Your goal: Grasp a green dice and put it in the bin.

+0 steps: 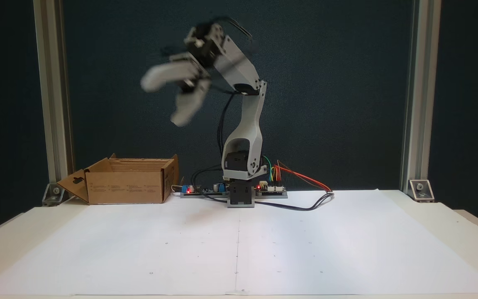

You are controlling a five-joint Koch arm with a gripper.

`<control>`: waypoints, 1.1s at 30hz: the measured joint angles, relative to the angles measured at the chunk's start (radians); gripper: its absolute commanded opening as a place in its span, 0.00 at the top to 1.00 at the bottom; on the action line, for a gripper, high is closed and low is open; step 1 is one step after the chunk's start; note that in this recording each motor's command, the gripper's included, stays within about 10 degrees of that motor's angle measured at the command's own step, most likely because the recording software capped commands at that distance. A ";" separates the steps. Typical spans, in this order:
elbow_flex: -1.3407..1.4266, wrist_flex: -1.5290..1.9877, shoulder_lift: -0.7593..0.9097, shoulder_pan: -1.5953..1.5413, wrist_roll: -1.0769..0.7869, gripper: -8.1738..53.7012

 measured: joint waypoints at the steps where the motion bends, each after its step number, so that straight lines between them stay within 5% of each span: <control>1: 0.063 -0.048 0.023 -0.072 0.000 0.15; 9: 0.545 -0.417 0.267 -0.581 0.000 0.19; 17: 0.767 -0.756 0.344 -0.572 0.000 0.12; 33: 1.152 -1.428 0.344 -0.437 0.000 0.16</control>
